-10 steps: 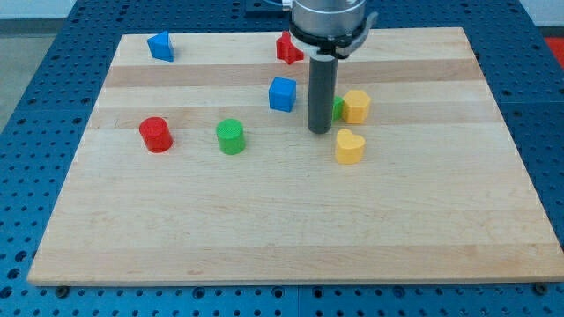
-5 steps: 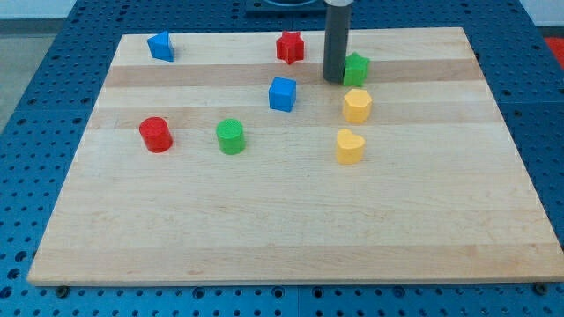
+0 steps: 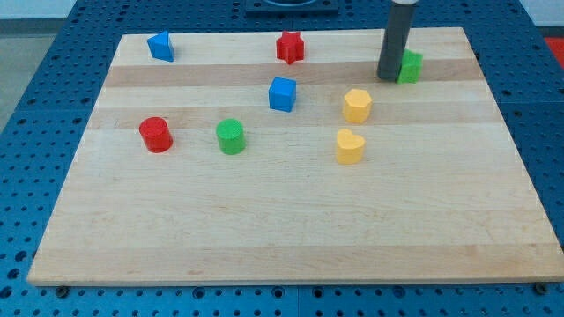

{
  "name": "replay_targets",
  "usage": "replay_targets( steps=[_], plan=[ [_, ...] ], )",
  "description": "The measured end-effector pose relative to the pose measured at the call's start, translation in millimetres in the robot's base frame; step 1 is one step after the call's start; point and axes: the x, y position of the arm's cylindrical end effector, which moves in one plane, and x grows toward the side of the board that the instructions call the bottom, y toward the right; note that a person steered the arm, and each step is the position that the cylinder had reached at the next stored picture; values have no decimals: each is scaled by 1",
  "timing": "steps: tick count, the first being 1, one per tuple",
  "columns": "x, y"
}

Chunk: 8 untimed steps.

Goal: Place the green star parallel to the red star

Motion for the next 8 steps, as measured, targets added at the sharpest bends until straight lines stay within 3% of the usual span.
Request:
replay_targets(
  steps=[5, 8],
  plan=[
    [28, 57],
    [-19, 60]
  ],
)
